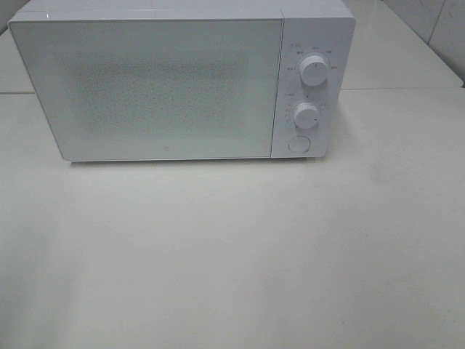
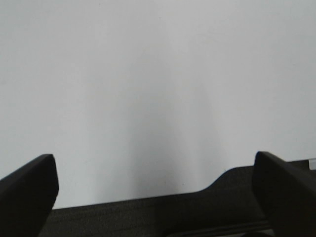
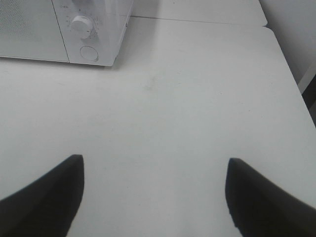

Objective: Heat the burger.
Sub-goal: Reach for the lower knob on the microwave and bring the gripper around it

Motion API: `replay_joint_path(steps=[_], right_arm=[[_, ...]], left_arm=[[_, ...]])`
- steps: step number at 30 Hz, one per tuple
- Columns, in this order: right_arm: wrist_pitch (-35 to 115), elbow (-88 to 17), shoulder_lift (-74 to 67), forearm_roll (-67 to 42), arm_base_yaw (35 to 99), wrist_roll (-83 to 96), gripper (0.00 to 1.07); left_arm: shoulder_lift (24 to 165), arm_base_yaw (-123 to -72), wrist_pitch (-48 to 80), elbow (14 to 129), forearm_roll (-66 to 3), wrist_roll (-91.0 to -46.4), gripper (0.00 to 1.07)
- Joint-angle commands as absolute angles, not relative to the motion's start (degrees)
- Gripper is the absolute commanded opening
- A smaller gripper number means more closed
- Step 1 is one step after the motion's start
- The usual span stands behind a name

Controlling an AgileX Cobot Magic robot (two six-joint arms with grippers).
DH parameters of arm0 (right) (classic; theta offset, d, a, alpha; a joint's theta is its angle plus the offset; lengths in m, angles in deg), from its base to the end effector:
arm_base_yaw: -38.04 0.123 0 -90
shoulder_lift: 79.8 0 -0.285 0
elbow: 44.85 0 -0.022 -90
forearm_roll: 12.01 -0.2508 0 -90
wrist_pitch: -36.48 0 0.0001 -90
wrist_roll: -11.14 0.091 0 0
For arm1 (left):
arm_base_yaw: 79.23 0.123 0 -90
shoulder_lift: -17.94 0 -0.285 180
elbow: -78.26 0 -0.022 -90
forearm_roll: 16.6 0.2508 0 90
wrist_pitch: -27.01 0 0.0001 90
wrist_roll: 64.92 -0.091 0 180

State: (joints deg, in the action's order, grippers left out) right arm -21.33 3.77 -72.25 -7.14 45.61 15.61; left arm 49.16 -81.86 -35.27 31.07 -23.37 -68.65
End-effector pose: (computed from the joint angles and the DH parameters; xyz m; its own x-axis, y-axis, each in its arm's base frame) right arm -0.0026 -0.0069 0.2815 -0.4033 -0.0207 -0.9148 -0.0531 0.9986 0.0008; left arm 0.0545 -0.0120 0.2727 -0.7699 0.0453 -0.6365 0.1196 0.9900 -0.0742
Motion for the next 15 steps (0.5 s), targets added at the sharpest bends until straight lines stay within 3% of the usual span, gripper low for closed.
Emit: replay_joint_path(steps=[1,11,15], right_arm=[[-20.53,3.83,-73.74,-7.19,45.32,14.86,0.76],[-20.53,3.83,-73.74,-7.19,45.32,14.86,0.76],[-20.53,3.83,-73.74,-7.19,45.32,14.86,0.76]], left_arm=[[45.15,-81.63,-34.58,30.84,-23.65,-68.25,1.00],[35.24,-80.83,-34.46,30.84,-24.68,-68.25,1.00],[30.48,-76.76,-34.46,30.84,-24.68,-68.25,1.00]])
